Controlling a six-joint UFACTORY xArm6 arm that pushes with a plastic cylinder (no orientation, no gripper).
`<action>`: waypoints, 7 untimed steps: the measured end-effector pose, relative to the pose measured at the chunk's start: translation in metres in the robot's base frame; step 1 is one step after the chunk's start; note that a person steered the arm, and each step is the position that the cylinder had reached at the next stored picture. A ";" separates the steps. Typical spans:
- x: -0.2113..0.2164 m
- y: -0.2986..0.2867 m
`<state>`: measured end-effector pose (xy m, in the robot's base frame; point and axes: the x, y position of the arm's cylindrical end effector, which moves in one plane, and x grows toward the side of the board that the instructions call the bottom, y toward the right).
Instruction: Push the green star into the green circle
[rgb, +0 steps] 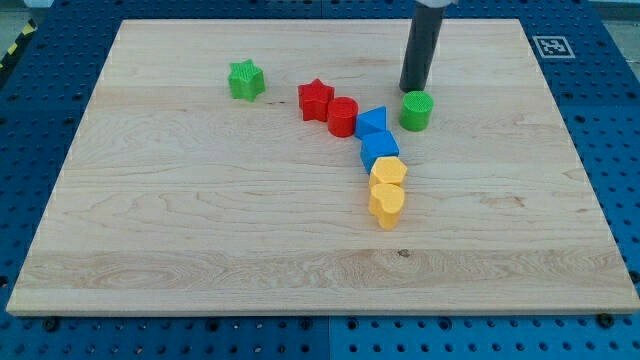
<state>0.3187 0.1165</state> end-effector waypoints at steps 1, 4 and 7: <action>-0.039 0.001; -0.065 -0.228; -0.046 -0.317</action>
<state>0.2726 -0.2004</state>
